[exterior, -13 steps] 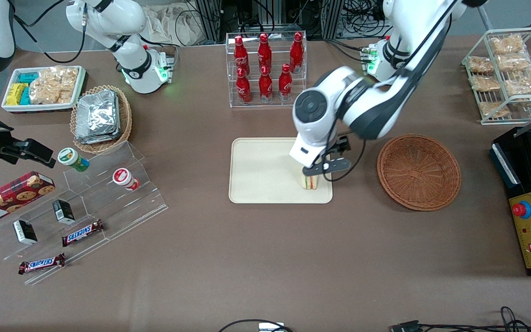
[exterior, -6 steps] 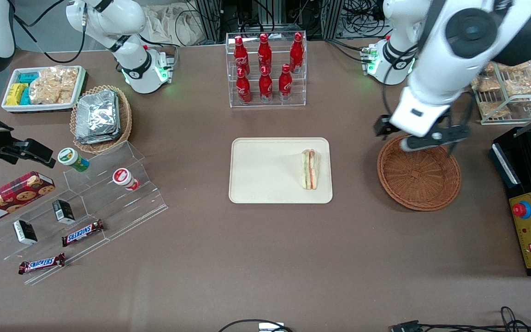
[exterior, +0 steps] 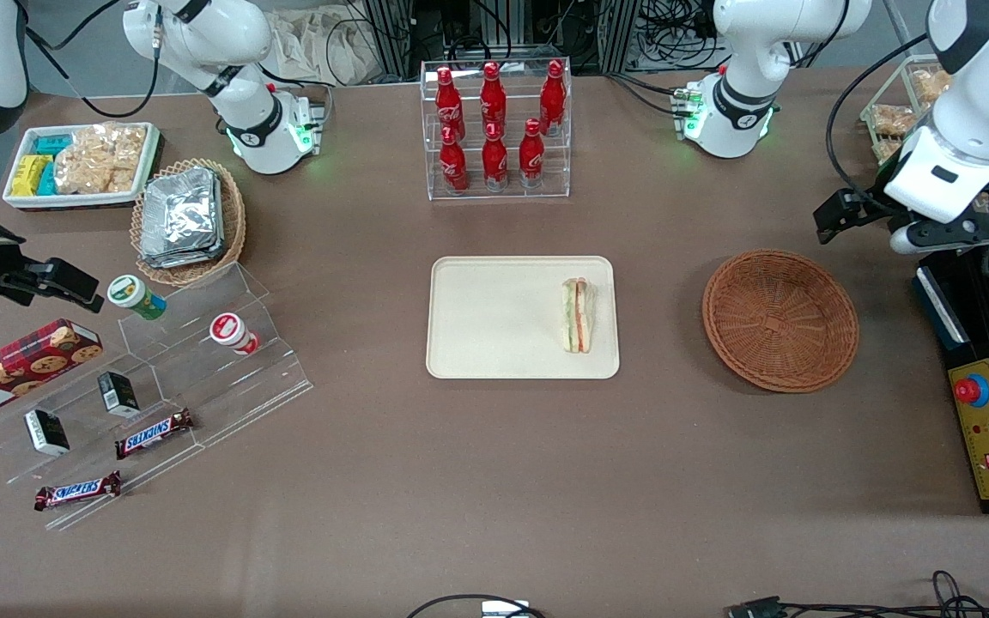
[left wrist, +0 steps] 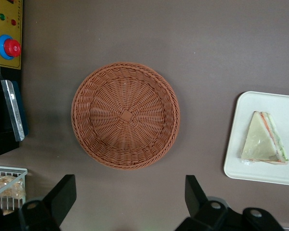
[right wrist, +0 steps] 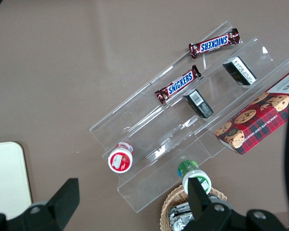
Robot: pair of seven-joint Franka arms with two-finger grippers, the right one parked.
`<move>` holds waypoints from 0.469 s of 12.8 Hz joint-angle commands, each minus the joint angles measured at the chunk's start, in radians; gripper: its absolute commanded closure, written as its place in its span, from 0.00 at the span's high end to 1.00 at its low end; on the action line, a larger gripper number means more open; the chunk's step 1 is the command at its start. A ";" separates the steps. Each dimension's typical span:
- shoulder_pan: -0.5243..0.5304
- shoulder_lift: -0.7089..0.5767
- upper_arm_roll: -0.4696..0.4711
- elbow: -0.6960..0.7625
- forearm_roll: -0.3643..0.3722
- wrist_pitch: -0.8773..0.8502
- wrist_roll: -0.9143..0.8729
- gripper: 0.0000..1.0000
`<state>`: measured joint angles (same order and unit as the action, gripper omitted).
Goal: Place sandwich from basket to tray
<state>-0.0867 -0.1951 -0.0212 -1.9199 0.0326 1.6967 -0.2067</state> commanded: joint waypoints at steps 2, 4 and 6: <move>-0.021 0.019 0.003 0.057 -0.011 -0.061 0.009 1.00; -0.019 0.036 0.003 0.096 -0.011 -0.100 0.009 1.00; -0.019 0.042 0.003 0.113 -0.011 -0.111 0.009 1.00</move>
<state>-0.1022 -0.1805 -0.0226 -1.8598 0.0325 1.6226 -0.2067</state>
